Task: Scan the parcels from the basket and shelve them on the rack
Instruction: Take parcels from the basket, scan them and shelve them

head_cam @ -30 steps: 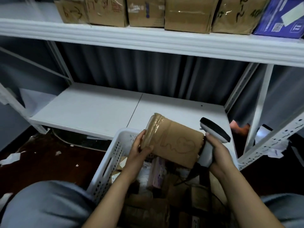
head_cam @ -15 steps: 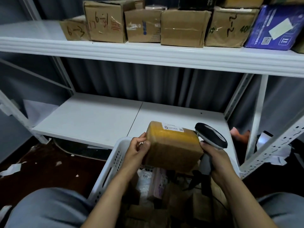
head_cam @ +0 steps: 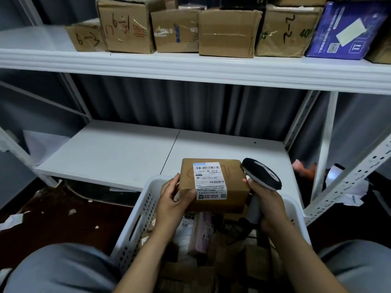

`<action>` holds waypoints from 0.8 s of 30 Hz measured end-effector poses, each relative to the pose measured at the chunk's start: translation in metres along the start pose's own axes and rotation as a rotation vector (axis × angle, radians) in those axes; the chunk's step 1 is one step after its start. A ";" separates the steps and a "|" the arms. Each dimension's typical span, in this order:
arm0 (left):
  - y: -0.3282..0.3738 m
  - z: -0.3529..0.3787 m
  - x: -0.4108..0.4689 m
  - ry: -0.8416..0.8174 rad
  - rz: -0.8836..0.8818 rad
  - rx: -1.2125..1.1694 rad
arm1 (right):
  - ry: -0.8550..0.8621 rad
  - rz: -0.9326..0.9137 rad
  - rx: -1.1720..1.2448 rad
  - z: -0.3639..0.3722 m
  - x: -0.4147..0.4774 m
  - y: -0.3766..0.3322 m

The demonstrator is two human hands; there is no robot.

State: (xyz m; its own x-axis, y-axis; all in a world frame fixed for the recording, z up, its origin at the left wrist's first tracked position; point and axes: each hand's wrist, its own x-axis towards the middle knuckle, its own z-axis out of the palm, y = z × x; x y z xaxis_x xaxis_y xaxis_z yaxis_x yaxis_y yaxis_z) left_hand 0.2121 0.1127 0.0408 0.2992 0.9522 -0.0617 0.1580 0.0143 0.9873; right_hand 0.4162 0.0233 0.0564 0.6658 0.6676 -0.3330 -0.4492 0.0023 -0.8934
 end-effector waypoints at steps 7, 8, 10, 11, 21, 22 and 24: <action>0.010 0.011 -0.001 0.040 -0.042 -0.090 | 0.018 -0.033 -0.019 -0.001 -0.005 0.008; 0.012 0.011 0.000 0.020 -0.065 -0.125 | 0.033 -0.032 -0.021 -0.002 -0.004 0.008; 0.014 0.009 0.002 -0.051 -0.114 -0.193 | 0.047 -0.023 -0.018 -0.003 -0.003 0.008; 0.014 0.007 0.004 -0.091 -0.142 -0.215 | 0.044 -0.024 -0.013 -0.003 -0.003 0.006; 0.025 -0.004 0.013 -0.254 -0.218 -0.270 | -0.083 -0.135 -0.276 0.000 -0.003 -0.028; 0.025 -0.005 0.013 -0.233 -0.208 -0.277 | -0.103 -0.153 -0.331 0.001 -0.004 -0.032; 0.024 -0.007 0.013 -0.167 -0.167 -0.272 | -0.117 -0.159 -0.443 0.005 -0.004 -0.039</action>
State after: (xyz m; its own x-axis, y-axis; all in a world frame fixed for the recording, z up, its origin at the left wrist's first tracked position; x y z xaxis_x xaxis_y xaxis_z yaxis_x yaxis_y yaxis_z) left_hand 0.2133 0.1274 0.0643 0.4433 0.8672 -0.2266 -0.0318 0.2679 0.9629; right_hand 0.4282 0.0239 0.0945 0.6230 0.7639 -0.1681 -0.0328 -0.1892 -0.9814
